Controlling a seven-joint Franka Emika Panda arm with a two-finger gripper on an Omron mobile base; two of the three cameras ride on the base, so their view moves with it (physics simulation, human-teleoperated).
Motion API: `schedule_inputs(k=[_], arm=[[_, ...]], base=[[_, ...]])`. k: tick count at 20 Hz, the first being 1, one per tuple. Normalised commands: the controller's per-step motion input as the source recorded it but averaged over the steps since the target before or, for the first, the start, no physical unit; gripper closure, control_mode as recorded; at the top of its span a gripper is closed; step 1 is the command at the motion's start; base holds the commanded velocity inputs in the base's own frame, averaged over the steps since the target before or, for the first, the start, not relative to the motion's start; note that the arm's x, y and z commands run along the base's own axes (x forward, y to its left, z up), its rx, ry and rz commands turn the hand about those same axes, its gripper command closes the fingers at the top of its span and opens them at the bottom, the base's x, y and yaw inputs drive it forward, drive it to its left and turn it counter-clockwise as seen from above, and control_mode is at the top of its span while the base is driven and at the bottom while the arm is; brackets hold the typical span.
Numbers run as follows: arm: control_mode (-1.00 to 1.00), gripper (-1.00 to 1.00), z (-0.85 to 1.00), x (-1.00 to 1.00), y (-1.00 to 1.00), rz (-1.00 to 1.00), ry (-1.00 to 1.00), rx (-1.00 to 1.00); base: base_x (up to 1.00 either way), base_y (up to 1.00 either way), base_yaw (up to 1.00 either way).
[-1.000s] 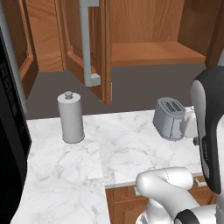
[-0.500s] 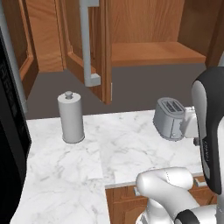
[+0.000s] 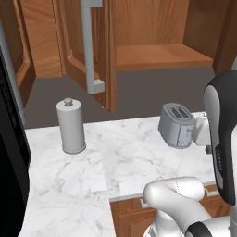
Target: Close all open cabinet doors.
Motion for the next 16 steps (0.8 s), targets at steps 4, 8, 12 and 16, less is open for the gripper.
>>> schedule_inputs(k=[4,8,12,16], arm=[[1.00,-1.00,0.00,0.00,0.00,0.00,0.00,0.00],[1.00,-1.00,0.00,0.00,0.00,0.00,0.00,0.00],[1.00,-1.00,0.00,0.00,0.00,0.00,0.00,0.00],[-1.00,-1.00,0.00,-0.02,0.02,0.00,-0.08,0.00]], base=[[0.05,0.19,-0.20],[0.00,0.06,-0.07],[0.00,0.00,0.00],[0.00,0.00,0.00]])
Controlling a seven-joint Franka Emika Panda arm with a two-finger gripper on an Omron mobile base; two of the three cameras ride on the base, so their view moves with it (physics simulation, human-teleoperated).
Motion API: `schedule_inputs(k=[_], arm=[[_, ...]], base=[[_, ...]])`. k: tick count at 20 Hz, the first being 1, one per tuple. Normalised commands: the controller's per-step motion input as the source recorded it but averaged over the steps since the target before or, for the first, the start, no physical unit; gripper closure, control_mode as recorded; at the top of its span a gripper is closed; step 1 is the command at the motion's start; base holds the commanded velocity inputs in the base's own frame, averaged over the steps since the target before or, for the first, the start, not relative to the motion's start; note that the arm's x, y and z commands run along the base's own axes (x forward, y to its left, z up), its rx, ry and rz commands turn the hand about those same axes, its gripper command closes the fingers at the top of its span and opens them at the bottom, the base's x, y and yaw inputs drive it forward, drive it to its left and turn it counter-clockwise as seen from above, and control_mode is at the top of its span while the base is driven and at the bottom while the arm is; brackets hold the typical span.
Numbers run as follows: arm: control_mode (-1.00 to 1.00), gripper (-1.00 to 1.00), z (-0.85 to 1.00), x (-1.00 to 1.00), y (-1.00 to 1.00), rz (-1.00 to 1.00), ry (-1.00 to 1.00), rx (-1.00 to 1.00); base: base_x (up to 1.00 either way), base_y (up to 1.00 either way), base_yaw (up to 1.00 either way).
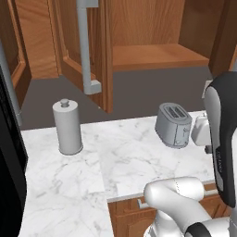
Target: Close all open cabinet doors.
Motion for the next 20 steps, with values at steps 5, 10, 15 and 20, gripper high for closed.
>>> schedule_inputs(k=[5,10,15,20], arm=[[-1.00,-1.00,0.14,-0.52,0.28,0.00,-0.39,-0.03],[-1.00,-1.00,0.43,-0.65,0.42,0.00,-0.53,-0.02],[-1.00,-1.00,0.43,-0.38,0.39,0.00,-0.43,0.00],[-1.00,-1.00,0.50,-0.20,0.50,0.00,-0.39,0.00]], base=[[0.00,0.00,0.00],[0.00,0.00,0.00],[0.00,0.00,0.00],[0.00,0.00,0.00]])
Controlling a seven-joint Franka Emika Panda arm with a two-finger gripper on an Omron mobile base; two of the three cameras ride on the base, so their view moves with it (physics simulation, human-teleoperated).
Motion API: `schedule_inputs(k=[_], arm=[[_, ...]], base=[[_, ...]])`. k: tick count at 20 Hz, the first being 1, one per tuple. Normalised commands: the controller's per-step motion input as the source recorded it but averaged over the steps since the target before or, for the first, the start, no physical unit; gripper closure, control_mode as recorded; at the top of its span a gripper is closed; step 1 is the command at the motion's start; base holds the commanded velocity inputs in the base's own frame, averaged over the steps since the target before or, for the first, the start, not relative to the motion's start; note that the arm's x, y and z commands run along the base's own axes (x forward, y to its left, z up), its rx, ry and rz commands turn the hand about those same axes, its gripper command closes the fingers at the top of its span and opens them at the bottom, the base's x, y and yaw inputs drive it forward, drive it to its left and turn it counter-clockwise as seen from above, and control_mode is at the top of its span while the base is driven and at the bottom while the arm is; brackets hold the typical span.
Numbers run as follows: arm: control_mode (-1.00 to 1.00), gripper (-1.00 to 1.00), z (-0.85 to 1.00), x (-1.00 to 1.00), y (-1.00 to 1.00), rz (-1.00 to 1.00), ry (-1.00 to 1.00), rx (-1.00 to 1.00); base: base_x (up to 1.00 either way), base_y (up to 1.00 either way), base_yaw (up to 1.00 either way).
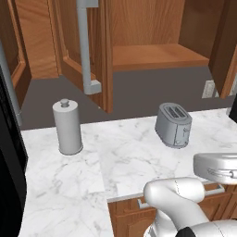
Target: Close all open cabinet doors.
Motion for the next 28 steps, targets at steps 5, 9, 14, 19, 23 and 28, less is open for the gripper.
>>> schedule_inputs(k=[5,9,14,19,23,28], arm=[[-1.00,-1.00,0.52,0.00,0.53,0.00,-0.39,0.00],[-1.00,-1.00,0.29,0.05,0.58,0.00,-0.39,0.00],[-1.00,-1.00,0.02,0.28,0.53,0.00,-0.41,0.00],[-1.00,-1.00,0.00,0.47,0.28,0.00,-0.45,0.00],[-1.00,-1.00,0.00,0.72,0.06,0.00,-0.28,0.00],[-1.00,-1.00,-0.02,0.78,0.00,0.00,-0.15,0.00]], base=[[0.00,0.00,0.00],[0.00,0.00,0.00],[0.00,0.00,0.00],[0.00,0.00,0.00],[0.00,0.00,0.00],[0.00,0.00,0.00]])
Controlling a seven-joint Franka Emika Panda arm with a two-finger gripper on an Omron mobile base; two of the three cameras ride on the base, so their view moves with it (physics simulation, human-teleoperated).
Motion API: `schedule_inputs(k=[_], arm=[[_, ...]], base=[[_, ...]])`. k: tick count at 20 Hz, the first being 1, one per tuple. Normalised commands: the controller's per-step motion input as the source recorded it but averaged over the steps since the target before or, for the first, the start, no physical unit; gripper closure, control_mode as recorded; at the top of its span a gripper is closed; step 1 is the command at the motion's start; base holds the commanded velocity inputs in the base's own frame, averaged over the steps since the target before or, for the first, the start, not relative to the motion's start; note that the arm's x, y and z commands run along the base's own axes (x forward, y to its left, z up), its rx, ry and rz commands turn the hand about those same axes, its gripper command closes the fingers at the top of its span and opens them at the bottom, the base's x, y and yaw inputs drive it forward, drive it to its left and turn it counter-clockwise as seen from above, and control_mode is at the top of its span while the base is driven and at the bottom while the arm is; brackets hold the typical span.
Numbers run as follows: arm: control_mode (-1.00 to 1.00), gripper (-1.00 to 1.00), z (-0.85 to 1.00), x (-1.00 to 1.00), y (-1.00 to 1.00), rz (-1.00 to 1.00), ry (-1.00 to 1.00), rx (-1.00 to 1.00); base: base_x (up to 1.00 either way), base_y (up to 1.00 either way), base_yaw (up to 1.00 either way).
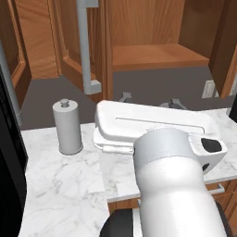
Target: Close all open cabinet doors.
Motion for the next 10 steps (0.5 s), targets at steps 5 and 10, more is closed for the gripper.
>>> schedule_inputs(k=[5,10], arm=[[-1.00,-1.00,-0.20,0.57,0.15,0.00,-0.11,-0.02],[-1.00,-1.00,-0.10,0.05,0.53,0.00,-0.03,-0.06]], base=[[0.00,0.00,0.00],[0.00,0.00,0.00]])
